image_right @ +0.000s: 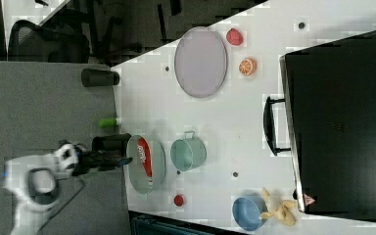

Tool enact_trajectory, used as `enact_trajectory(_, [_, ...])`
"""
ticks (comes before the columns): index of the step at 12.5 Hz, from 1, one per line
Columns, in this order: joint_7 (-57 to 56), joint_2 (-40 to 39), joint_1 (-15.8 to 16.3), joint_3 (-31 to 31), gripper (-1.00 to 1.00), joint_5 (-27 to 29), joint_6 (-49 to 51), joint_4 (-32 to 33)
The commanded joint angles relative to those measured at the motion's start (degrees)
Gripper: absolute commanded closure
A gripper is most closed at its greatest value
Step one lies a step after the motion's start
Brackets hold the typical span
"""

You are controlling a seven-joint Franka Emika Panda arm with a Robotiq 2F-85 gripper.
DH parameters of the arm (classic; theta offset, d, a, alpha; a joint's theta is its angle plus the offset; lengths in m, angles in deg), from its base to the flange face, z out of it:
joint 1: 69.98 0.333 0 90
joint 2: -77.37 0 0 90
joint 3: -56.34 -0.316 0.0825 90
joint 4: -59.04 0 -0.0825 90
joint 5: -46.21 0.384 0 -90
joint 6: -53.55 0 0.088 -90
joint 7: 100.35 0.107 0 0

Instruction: Pick Ketchup from the table and place it in strainer.

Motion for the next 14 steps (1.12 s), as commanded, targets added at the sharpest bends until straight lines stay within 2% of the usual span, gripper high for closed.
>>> enact_trajectory(1, [-0.73,5.70,-5.69,6.01,-1.00,2.03,10.45,-6.60])
enact_trajectory(5, [-2.37,11.33,-7.54,18.91,-1.00,2.42,17.45,-12.24])
enact_trajectory(9, [-2.38,12.81,-7.64,29.65,-1.00,2.69,18.29,-12.54])
enact_trajectory(11, [-3.84,12.69,-7.63,32.51,-1.00,2.68,20.05,-12.55])
enact_trajectory(14, [-4.63,12.10,-7.51,31.54,-1.00,2.68,20.32,-12.55])
